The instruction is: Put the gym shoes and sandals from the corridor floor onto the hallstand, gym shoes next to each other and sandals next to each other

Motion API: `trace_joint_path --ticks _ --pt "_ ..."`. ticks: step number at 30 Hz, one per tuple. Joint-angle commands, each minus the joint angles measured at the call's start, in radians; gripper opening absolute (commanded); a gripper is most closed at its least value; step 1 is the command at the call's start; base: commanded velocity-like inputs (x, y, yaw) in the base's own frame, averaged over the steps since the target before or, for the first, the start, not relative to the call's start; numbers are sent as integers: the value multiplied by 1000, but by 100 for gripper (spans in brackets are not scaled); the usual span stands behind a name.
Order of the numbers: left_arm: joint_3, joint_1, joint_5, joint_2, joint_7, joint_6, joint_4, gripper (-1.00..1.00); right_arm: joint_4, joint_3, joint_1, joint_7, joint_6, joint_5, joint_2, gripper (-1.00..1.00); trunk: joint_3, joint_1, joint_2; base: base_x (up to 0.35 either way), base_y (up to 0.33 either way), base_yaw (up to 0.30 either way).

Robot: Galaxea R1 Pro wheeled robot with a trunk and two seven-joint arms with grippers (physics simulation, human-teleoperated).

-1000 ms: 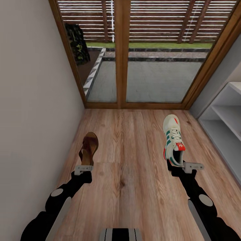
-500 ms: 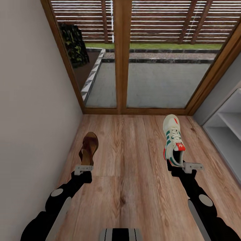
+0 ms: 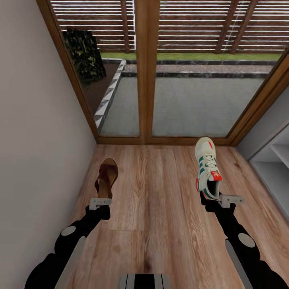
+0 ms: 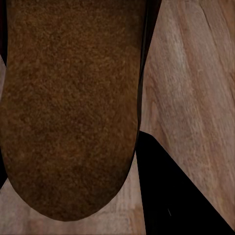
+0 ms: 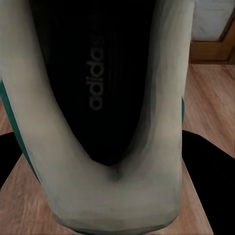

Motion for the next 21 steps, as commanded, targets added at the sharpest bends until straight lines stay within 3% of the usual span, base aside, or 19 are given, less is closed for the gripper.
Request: trace_joint_path --ticks 1,21 --pt "-1 0 2 1 0 5 -1 -100 -2 2 0 -5 5 -9 -1 -100 -1 0 0 333 0 0" --pt "-1 0 2 0 0 5 -1 -100 -3 1 -1 -5 5 -9 -1 -100 -1 0 0 329 0 0"
